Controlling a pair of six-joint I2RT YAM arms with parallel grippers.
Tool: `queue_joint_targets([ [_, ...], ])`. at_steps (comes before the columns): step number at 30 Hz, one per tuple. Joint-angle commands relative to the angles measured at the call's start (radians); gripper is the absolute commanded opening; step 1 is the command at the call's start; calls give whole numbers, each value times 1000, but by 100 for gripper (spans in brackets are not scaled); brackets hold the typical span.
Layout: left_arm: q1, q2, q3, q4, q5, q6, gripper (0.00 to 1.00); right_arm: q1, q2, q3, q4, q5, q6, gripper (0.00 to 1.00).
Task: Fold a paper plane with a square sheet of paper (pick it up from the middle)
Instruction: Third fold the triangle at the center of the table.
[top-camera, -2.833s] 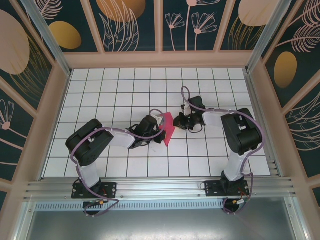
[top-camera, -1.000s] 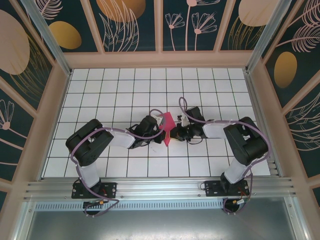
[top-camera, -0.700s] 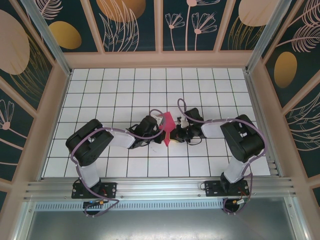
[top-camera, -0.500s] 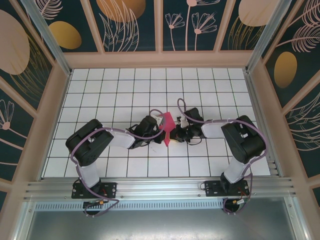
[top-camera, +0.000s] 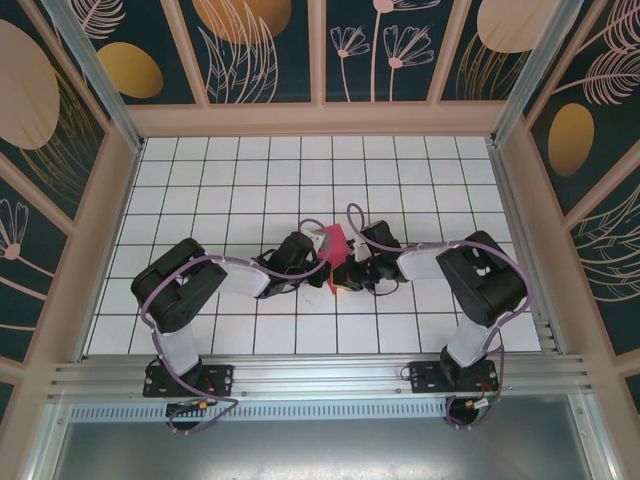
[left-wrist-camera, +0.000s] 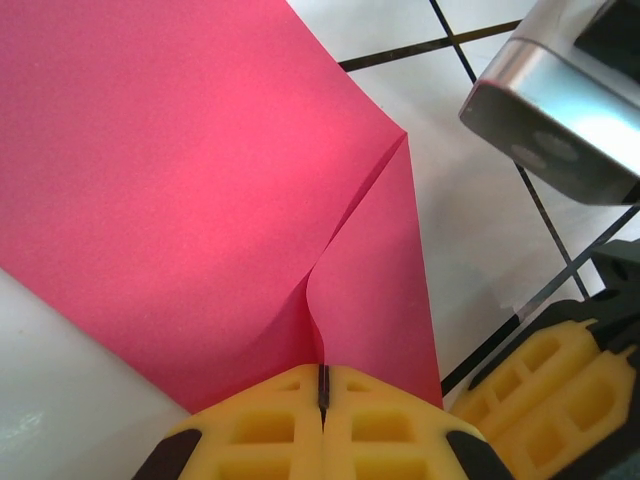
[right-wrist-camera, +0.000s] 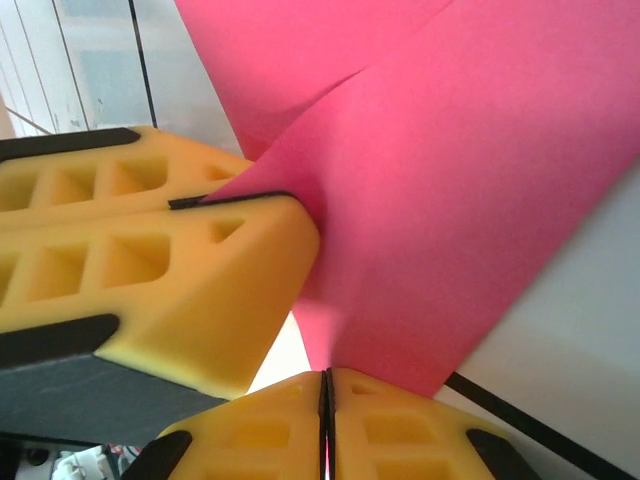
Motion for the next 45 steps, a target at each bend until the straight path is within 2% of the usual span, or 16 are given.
queue_joint_targets([
  [1, 7, -2, -22, -54, -11, 3, 0, 9, 36, -22, 22, 22, 8, 13],
  [6, 8, -6, -26, -54, -11, 6, 0, 9, 5, -21, -5, 28, 1, 13],
  [13, 8, -6, -28, -48, -9, 3, 0, 18, -79, -9, -19, -28, 2, 13],
  [27, 8, -2, -25, -49, -6, 6, 0, 46, 21, -55, 18, 31, 35, 13],
  [37, 7, -1, -22, -50, -5, 8, 0, 48, -95, -31, -22, -1, 34, 13],
  [45, 7, -1, -24, -51, -4, 7, 0, 56, -20, -53, 11, 4, 49, 13],
])
